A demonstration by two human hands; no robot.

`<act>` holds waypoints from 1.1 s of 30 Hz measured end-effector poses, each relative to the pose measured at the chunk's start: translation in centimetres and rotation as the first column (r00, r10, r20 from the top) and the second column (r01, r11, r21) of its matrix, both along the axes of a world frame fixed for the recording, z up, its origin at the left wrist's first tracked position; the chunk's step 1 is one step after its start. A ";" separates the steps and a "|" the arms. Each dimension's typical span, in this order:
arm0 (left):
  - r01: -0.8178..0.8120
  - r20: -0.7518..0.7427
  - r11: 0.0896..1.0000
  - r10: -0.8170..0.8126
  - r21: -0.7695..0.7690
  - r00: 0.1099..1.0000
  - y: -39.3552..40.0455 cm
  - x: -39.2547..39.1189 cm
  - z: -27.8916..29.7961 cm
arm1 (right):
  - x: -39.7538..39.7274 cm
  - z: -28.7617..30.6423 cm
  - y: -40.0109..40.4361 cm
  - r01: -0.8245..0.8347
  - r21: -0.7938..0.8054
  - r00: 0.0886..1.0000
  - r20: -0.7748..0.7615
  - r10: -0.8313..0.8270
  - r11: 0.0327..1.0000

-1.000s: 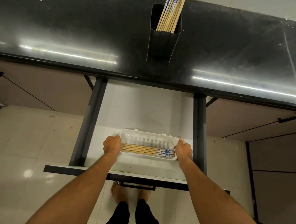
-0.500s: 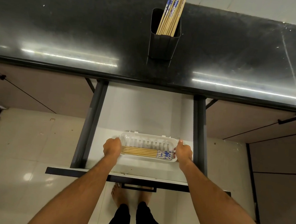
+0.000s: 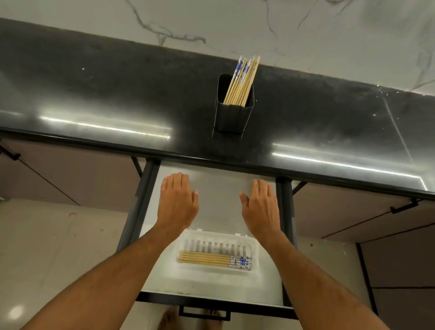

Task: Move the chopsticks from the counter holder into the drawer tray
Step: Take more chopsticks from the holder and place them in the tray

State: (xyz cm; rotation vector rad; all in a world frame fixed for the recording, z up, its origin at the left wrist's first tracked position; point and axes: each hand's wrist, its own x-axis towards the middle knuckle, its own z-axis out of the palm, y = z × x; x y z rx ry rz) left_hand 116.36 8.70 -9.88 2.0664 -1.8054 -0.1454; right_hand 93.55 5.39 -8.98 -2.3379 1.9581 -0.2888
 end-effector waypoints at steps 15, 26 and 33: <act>0.152 0.167 0.952 -0.110 -0.265 0.980 -13.4 -1.7 15.3 | 4.2 14.7 -11.0 -0.021 -0.338 0.999 0.016 0.029 0.941; 0.126 0.207 0.962 -0.076 -0.244 0.976 -23.7 -2.8 17.2 | 5.9 17.2 -23.0 -0.105 -0.375 0.993 0.002 0.114 0.921; 0.117 0.200 0.974 -0.077 -0.196 0.977 -28.7 -3.0 15.6 | 6.9 15.2 -27.8 -0.154 -0.272 0.980 0.084 0.183 0.950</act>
